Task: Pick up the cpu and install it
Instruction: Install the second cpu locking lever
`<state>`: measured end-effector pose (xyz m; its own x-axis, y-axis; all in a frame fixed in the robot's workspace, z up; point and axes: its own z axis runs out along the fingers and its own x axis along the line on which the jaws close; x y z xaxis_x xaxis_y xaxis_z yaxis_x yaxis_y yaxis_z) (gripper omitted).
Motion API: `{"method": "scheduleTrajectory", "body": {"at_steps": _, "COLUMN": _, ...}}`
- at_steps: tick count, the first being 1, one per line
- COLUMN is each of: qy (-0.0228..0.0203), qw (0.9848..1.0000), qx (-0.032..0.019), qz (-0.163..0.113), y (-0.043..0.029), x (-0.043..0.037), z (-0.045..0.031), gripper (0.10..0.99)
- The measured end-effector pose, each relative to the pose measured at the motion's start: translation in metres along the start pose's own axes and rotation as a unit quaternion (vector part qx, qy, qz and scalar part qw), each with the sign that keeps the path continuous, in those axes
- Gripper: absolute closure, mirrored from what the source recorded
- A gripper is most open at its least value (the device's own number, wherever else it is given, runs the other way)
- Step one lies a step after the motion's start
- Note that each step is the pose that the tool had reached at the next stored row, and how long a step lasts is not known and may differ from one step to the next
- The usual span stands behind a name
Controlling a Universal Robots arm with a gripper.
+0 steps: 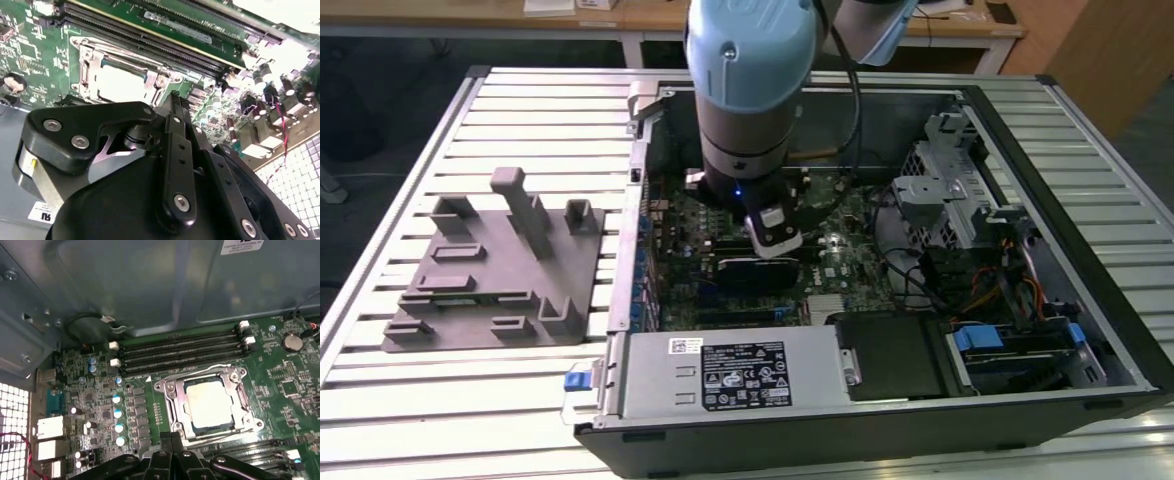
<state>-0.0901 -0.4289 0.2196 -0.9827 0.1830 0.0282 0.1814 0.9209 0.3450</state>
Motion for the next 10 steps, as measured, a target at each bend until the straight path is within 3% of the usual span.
{"method": "scheduleTrajectory", "body": {"at_steps": 2, "qy": -0.0020, "qw": 0.9999, "qx": 0.0107, "qz": 0.000, "y": 0.0006, "x": 0.0001, "z": 0.0002, "gripper": 0.980}}
{"method": "scheduleTrajectory", "body": {"at_steps": 4, "qy": -0.0030, "qw": 0.9999, "qx": 0.0165, "qz": -0.001, "y": 0.0027, "x": 0.0005, "z": 0.0009, "gripper": 0.980}}
{"method": "scheduleTrajectory", "body": {"at_steps": 10, "qy": -0.0039, "qw": 0.9998, "qx": 0.0210, "qz": -0.001, "y": 0.0151, "x": 0.0017, "z": 0.0057, "gripper": 0.980}}
